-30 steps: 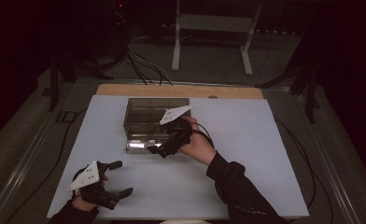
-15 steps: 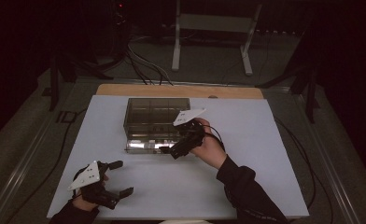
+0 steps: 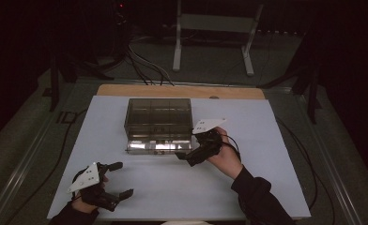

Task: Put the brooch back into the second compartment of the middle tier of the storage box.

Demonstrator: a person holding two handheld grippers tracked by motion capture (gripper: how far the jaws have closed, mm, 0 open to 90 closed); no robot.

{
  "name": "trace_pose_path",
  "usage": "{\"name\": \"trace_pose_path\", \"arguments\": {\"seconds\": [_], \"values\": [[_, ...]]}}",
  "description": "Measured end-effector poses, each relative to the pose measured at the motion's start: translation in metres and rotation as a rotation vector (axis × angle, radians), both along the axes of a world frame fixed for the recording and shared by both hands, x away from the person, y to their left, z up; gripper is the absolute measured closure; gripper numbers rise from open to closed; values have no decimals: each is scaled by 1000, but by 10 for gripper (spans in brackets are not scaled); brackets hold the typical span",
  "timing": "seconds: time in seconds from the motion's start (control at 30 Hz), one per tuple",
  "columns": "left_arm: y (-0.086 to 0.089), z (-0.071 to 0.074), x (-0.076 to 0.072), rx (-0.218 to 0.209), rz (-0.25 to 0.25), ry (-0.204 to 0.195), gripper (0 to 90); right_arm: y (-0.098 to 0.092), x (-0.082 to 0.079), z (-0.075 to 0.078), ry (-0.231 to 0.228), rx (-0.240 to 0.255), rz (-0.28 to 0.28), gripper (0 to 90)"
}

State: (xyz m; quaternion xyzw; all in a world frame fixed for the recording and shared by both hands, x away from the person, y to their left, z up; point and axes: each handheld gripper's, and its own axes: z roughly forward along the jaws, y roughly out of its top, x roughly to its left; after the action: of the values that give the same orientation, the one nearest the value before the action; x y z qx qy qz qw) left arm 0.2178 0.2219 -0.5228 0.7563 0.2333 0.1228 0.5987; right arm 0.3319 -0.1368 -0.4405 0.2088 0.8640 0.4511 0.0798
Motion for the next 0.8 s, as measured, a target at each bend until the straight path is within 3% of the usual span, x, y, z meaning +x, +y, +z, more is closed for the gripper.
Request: {"name": "trace_pose_path", "arguments": {"seconds": [0.17, 0.43, 0.8], "values": [[-1, 0, 1, 4, -2, 0, 6, -13, -7, -11, -14, -12, -25, 0], [-1, 0, 0, 9, -2, 0, 6, -35, -17, -29, 15, 2, -47, 0], [-1, 0, 0, 7, -2, -2, 6, -68, -30, -49, 15, 13, -90, 0]]}}
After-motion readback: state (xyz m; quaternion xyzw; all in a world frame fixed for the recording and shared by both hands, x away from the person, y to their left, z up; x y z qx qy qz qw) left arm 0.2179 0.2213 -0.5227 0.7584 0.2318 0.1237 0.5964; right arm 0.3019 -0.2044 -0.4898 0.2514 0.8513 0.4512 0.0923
